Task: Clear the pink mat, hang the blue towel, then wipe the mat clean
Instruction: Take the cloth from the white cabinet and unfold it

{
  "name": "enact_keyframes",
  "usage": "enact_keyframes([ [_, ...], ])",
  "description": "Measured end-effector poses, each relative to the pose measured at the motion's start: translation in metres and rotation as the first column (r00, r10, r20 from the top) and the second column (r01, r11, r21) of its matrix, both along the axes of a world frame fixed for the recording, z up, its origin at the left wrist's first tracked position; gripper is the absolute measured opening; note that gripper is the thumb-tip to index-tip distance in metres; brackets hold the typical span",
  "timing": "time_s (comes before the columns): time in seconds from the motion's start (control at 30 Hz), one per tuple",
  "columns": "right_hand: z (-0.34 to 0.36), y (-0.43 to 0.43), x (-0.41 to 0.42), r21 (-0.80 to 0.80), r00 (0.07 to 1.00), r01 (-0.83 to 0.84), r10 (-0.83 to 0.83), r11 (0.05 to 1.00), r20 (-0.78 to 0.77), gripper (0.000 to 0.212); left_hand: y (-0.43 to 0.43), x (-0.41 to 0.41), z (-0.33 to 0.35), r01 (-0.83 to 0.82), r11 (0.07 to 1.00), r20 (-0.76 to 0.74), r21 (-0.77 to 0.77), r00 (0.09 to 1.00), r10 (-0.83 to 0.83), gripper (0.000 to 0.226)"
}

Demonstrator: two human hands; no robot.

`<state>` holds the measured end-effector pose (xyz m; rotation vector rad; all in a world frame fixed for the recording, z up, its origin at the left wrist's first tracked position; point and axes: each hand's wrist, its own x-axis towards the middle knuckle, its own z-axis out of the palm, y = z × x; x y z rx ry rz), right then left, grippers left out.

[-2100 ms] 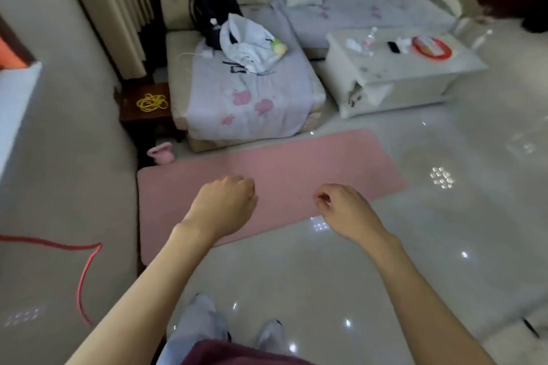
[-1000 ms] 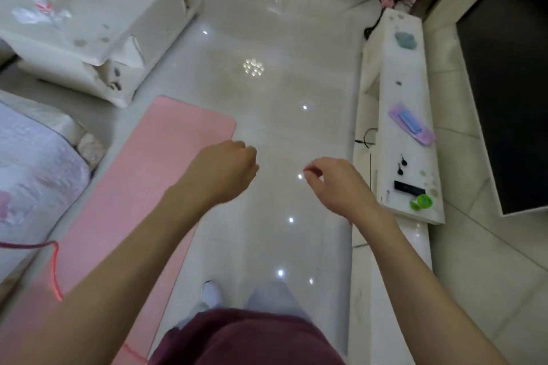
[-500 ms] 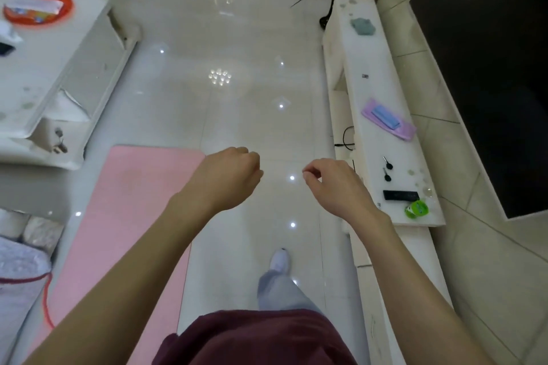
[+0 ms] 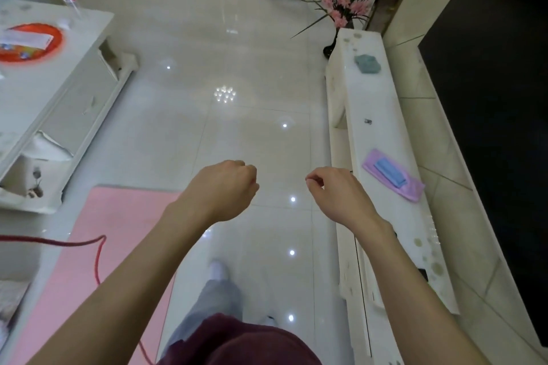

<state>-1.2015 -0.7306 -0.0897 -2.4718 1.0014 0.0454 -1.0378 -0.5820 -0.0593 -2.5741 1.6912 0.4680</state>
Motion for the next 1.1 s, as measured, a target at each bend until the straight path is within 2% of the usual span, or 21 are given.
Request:
enact_keyframes([
  [0.27,-0.009,-0.107,0.108,-0.001,0.994,0.103,-0.103,0.995,0.034,0.024,-0.118,0.119,-0.015,0.059,0.997,-0.031,-0.058,0.998,-0.061,0.03],
  [0.47,0.002,-0.179,0.164,-0.007,0.97,0.242,-0.242,0.97,0.035,0.024,-0.222,0.189,-0.007,0.233,0.971,-0.024,-0.048,0.972,-0.235,0.031],
  [0.67,-0.004,-0.248,0.195,0.002,0.942,0.335,-0.335,0.942,0.0,0.023,-0.312,0.232,-0.012,0.356,0.934,-0.033,0.031,0.934,-0.355,0.032],
  [0.9,-0.029,-0.364,0.236,0.023,0.923,0.384,-0.383,0.923,-0.036,0.024,-0.433,0.278,-0.031,0.355,0.934,-0.02,0.04,0.935,-0.354,0.032],
  [1.1,-0.028,-0.482,0.289,0.075,0.947,0.321,-0.322,0.944,-0.007,0.027,-0.546,0.311,-0.025,0.298,0.954,-0.039,0.034,0.954,-0.297,0.032],
])
